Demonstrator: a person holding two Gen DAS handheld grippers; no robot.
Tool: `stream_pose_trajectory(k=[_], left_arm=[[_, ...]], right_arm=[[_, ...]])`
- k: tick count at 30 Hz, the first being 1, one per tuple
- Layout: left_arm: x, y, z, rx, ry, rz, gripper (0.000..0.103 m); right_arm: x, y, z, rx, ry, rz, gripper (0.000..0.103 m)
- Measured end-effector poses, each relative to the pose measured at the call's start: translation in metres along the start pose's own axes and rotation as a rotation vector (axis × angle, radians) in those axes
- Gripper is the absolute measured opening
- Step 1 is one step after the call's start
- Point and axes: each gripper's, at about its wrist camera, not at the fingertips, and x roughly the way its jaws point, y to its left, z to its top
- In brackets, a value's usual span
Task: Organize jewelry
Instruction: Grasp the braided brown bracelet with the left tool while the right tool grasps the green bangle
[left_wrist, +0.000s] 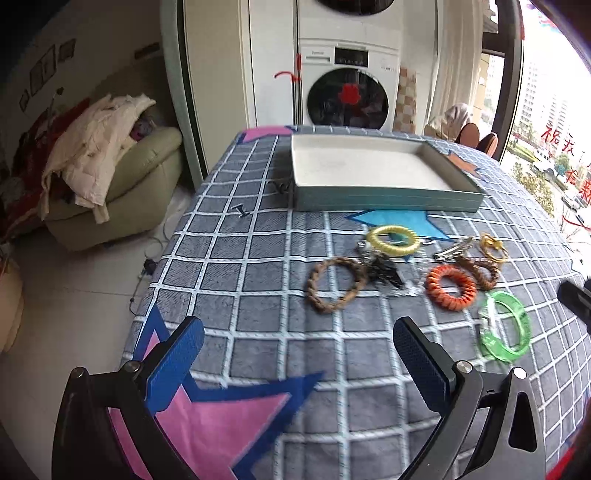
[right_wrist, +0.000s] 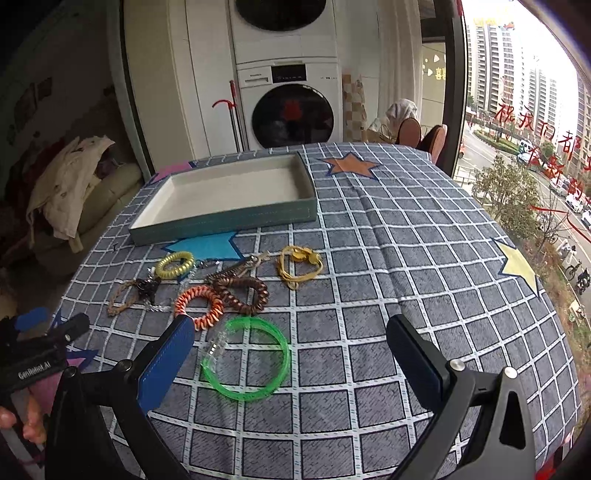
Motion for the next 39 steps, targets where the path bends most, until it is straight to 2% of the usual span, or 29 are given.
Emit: stream_pose_trajectory(k=[8,14,15,18,19,20,22,23,24,26,28,30,34,39], left_arm=[[0.043,0.004,0.023,0.058,0.059,-0.035,0.103],[0.067,-0.008,0.025,0.107,0.122,-0.047,0.102],[0.069,-0.01,0.025,0.114,0.133,-0.052,0.096],[0.073,-0.012,0.024,0.111,0.148,-0.066,0.094],[0.073,-0.013,0.024,0.113,0.146,-0.067,0.093],[0.072,-0.013,0.024,0.116,0.144,-0.074,0.09],[0.071,-0.014,0.024,0.115,0.145,-0.113,0.077],[0.07,-0.016,0.024,0.117,0.143,-0.129,0.067],[0.069,-0.019,0.024,0.136,0.133,-0.129,0.05],[0.066,-0.024,0.023,0.16,0.127,-0.14,0.034],[0.065,-0.026,0.022,0.17,0.124,-0.147,0.03],[0.064,-0.024,0.023,0.156,0.128,-0.167,0.029],[0.053,-0.014,0.027,0.103,0.117,-0.213,0.028],[0.032,-0.011,0.039,0.107,0.063,-0.236,0.026]], right_arm=[[0.028,-0.016,-0.008,0.011,0.125,-0.033,0.102],[0.049,-0.002,-0.007,-0.052,0.201,-0.022,0.083],[0.052,0.0,-0.008,-0.062,0.216,-0.023,0.077],[0.06,0.006,-0.013,-0.08,0.26,-0.022,0.064],[0.06,0.008,-0.014,-0.092,0.253,-0.03,0.065],[0.059,0.01,-0.015,-0.102,0.253,-0.033,0.062],[0.057,0.012,-0.015,-0.105,0.255,-0.023,0.056],[0.057,0.013,-0.015,-0.107,0.257,-0.019,0.054],[0.057,0.013,-0.015,-0.109,0.257,-0.018,0.047],[0.056,0.015,-0.015,-0.111,0.259,-0.013,0.034],[0.056,0.016,-0.015,-0.113,0.261,-0.007,0.015],[0.056,0.016,-0.015,-0.104,0.263,-0.002,0.009],[0.051,0.01,-0.011,-0.07,0.24,0.016,0.008],[0.043,0.004,0.007,-0.041,0.199,0.051,0.008]])
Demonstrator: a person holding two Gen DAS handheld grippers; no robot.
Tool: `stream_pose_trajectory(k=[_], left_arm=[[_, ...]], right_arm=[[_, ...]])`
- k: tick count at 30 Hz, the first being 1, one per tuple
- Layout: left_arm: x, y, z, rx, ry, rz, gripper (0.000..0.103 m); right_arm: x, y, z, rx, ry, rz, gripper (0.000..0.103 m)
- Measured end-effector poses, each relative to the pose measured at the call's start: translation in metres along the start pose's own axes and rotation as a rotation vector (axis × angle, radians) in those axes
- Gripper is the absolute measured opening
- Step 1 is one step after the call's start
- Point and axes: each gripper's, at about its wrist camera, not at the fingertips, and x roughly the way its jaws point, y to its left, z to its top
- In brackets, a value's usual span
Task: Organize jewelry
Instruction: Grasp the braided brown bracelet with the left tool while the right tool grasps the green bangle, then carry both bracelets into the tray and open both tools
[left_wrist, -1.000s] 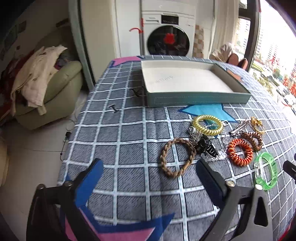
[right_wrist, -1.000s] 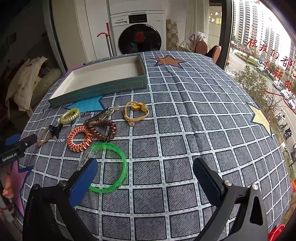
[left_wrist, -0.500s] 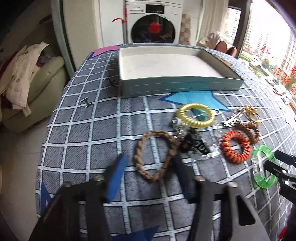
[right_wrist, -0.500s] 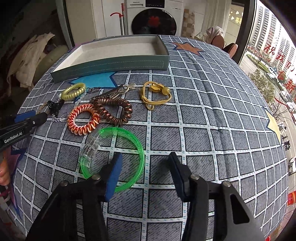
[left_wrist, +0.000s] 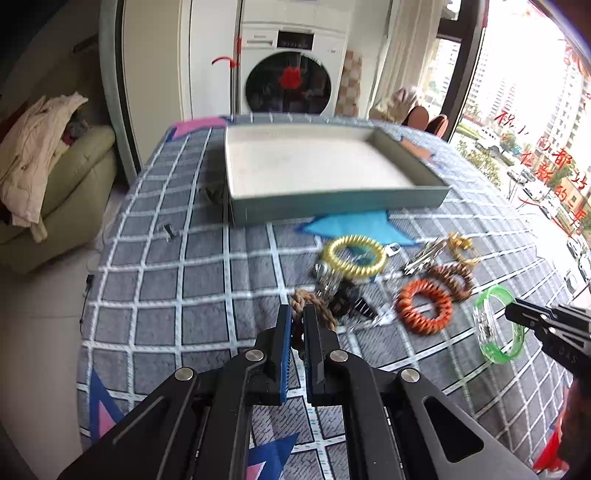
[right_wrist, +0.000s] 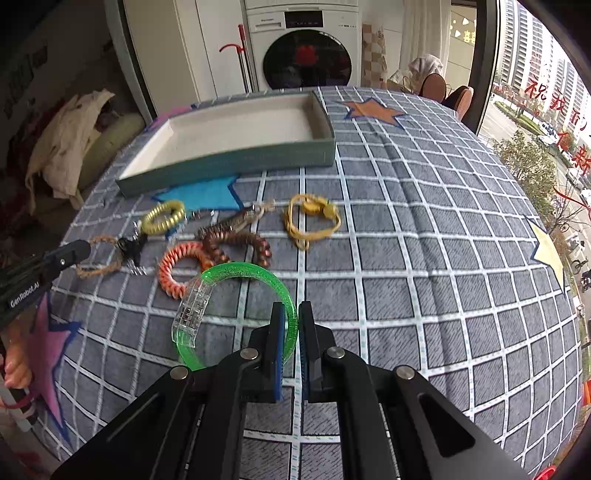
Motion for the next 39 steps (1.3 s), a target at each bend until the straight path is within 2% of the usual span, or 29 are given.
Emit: stream_pose_trajectory(k=[9,17,23,29,33,39], left_arm=[[-0.01,0.0,0.021,-0.002,-0.03,-0.028,0.026],[-0.007,-0.003,0.076,0.008,-0.102,-0.023,0.026],[0.033,-0.004,0.127,0.013,-0.112,0.017,0.026],[0.087,0.002,0.162,0.0,-0.068,0.059,0.026],[0.118,0.004,0.172,0.008,-0.036,0.085,0.026],[0.151,0.008,0.174,0.018,0.015,0.129,0.026]], right_arm=[[-0.012,0.0,0.038,0.018,-0.047,0.052,0.008],[-0.008,-0.006,0.092,0.053,-0.085,0.101,0.008],[0.026,-0.002,0.146,0.037,-0.08,0.094,0.008],[0.083,-0.001,0.188,0.054,-0.033,0.079,0.008],[0.119,-0.002,0.203,0.064,0.0,0.059,0.008],[0.154,0.001,0.208,0.062,0.039,0.031,0.008]])
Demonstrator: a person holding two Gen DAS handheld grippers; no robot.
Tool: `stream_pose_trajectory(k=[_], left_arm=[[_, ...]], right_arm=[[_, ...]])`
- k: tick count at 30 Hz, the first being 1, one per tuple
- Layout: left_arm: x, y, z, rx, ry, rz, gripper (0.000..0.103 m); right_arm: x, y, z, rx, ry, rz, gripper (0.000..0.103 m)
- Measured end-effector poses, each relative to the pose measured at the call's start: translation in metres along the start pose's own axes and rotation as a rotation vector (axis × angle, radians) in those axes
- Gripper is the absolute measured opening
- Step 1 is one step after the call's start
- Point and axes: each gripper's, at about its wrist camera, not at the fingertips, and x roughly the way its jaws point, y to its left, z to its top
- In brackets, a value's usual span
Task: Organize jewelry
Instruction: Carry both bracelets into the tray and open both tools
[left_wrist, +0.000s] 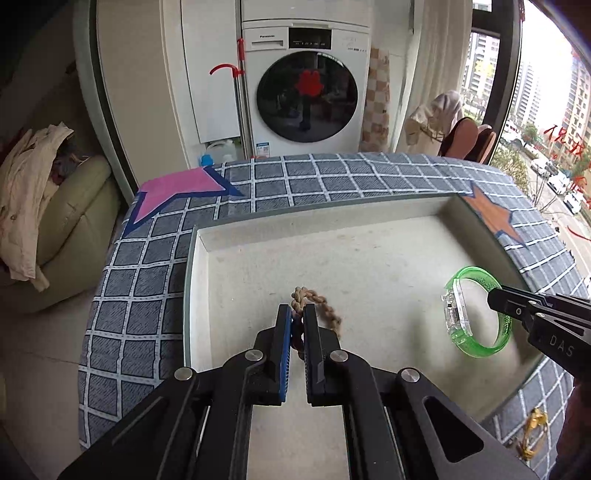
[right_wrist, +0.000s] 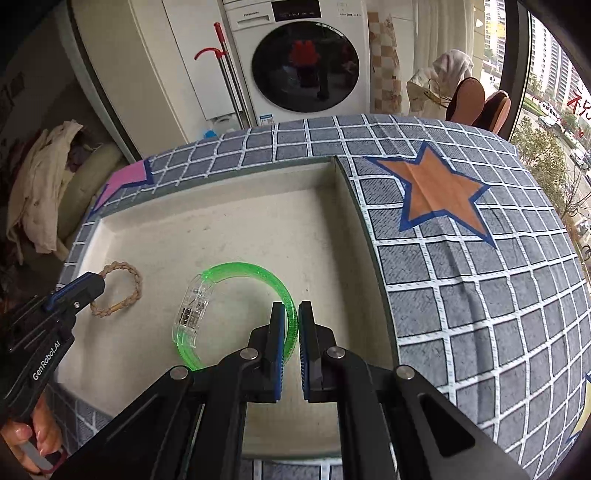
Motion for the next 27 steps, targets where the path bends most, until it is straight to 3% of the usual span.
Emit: stream_pose_trajectory(k=[8,10,12,13,18,27], left_arm=[[0.022,-0.008,-0.01,0.057,0.059,0.088,0.027],[0.021,-0.01,-0.011,0.076,0.044,0.116,0.027],[0.021,-0.014,-0.011,0.093,0.048,0.133,0.027],[0.021,-0.014,-0.012,0.098,0.052,0.135,0.027],[0.014,-0.012,-0.011,0.062,0.038,0.106,0.027],[0.006,-0.011,-0.008,0.048,0.005,0.094,0.027]], right_arm=[[0.011,0.007,-0.007,-0.03,0.009,-0.046,0.009],[0.011,0.008,-0.008,-0.036,0.009,-0.042,0.015],[0.009,0.008,-0.008,-0.027,0.013,-0.035,0.046],[0.007,0.006,-0.008,-0.018,0.008,-0.029,0.051],[-0.016,0.005,-0.01,0.004,-0.034,0.031,0.051],[-0.062,-0.001,-0.03,0.063,-0.1,0.099,0.061]])
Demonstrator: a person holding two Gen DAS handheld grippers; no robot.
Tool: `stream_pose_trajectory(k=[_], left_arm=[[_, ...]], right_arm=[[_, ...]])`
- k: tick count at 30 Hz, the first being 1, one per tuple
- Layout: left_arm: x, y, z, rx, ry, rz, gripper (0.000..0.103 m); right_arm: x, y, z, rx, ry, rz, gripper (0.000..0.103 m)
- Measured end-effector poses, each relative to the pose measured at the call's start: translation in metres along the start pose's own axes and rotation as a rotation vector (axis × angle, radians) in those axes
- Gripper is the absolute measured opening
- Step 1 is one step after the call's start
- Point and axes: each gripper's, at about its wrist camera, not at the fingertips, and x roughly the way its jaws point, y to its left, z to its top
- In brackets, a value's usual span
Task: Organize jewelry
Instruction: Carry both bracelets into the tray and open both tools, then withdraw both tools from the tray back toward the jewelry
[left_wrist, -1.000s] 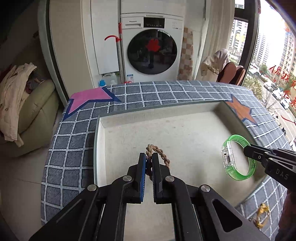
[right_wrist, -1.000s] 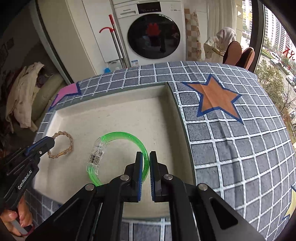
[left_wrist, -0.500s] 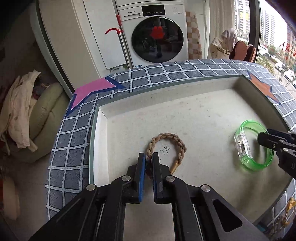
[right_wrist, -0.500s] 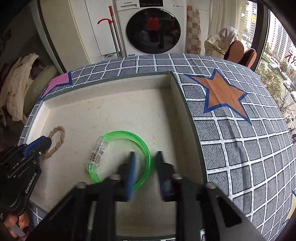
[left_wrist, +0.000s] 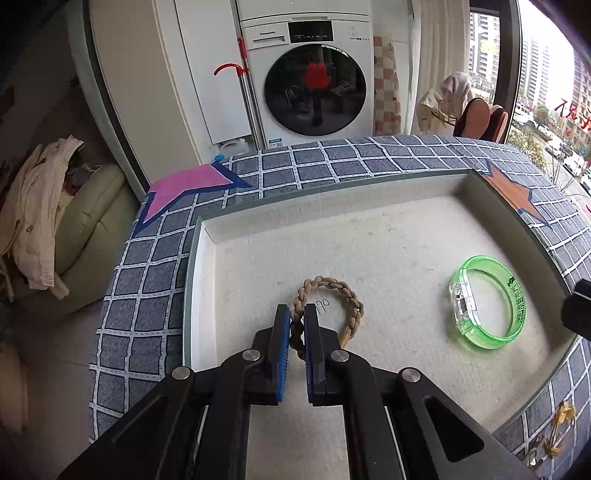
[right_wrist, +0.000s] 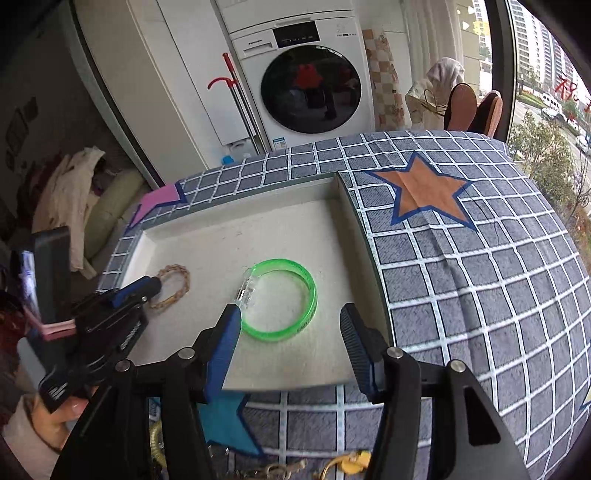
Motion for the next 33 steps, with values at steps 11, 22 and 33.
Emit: stream_pose_trajectory(k=[11,22,33], left_arm=[[-0.019,0.003,0.002,-0.035,-0.091,0.046,0.103],[-0.089,0.011,-0.034,-0.047,-0.134,-0.103,0.103],[-0.12,0.015,-0.102,-0.113,-0.073,-0.103,0.103]], right_arm=[[-0.041,-0.003,-0.023,0.033,-0.03,0.052,0.074],[-0.083,-0.003,-0.059,0.02,-0.139,0.054,0.103],[-0.108,-0.013,-0.093,0.044,-0.16,0.047,0.103]])
